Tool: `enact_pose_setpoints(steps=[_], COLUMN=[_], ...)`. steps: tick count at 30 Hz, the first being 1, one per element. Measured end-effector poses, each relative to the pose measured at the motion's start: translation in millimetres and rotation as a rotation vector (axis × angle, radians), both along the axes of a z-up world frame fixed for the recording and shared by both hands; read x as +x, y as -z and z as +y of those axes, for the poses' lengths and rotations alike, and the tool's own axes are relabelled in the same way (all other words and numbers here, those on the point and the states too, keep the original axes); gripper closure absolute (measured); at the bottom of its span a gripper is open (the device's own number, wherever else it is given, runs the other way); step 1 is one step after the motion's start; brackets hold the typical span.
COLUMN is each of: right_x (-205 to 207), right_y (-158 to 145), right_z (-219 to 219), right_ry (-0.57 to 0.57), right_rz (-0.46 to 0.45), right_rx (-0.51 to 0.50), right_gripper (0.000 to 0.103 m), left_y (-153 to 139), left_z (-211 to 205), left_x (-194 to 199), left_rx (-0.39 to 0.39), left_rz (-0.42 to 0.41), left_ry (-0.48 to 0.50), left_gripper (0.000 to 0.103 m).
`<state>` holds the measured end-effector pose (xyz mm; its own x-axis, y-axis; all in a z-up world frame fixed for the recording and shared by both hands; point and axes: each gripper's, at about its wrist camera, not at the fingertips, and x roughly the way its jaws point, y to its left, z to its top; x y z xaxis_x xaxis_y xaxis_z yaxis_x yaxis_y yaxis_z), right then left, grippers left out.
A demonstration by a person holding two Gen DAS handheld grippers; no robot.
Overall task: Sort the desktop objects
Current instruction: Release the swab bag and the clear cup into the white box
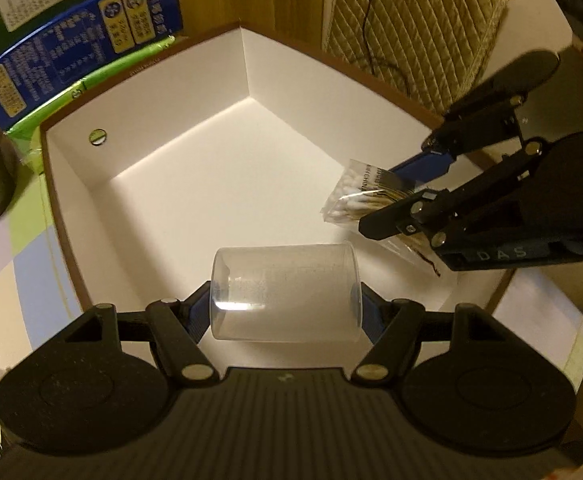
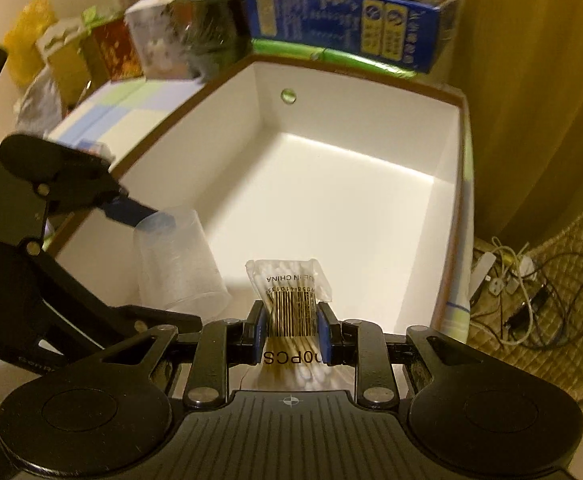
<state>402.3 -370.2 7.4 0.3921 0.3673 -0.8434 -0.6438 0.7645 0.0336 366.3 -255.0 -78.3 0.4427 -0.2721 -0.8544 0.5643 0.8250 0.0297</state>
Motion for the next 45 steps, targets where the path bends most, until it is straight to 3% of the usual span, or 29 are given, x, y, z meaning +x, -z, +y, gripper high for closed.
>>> enact_pose_setpoints(steps=[9, 12, 21, 23, 25, 29, 31, 34, 45], right_x=[6.3, 8.0, 6.8, 5.3, 1.4, -3.4, -7.5, -14.9, -44.5], right_y=[10.0, 11.3, 11.3, 9.0, 4.3, -6.2, -11.5, -18.9, -41.0], right_z=[3.8, 4.8, 7.3, 6.0, 4.6, 0.0, -3.6, -7.7, -13.0], right_ry=[-0.078, -0.083, -0.098, -0.099, -0.096, -0.084, -0.076, -0.065, -0.03], right_rz=[0.029, 0.031, 0.008, 0.002, -0.022, -0.042, -0.053, -0.063, -0.103], right_rx=[-0.046, -0.047, -0.042, -0.026, -0.01, 0.016, 0.039, 0.062, 0.108], right_gripper=[0.08, 0.08, 0.079, 0.071, 0.045, 0.037, 0.027, 0.019, 0.011], left_y=[13.5, 12.9, 4.9, 0.8, -3.6, -13.9, -19.4, -27.8, -56.0], left_z=[-2.5, -2.2, 2.1, 4.4, 6.4, 12.5, 16.5, 24.4, 43.1], left_x=[9.7, 10.2, 10.9, 9.9, 8.6, 4.4, 0.8, -6.2, -36.4], left_rx=[0.045, 0.047, 0.046, 0.047, 0.049, 0.048, 0.045, 0.033, 0.008], left_rz=[0.048, 0.043, 0.017, 0.005, -0.01, -0.032, -0.044, -0.05, -0.083], left_ry=[0.018, 0.017, -0.001, -0.009, -0.016, -0.038, -0.054, -0.083, -0.179], left_gripper=[0.033, 0.027, 0.026, 0.023, 0.022, 0.019, 0.018, 0.016, 0.012])
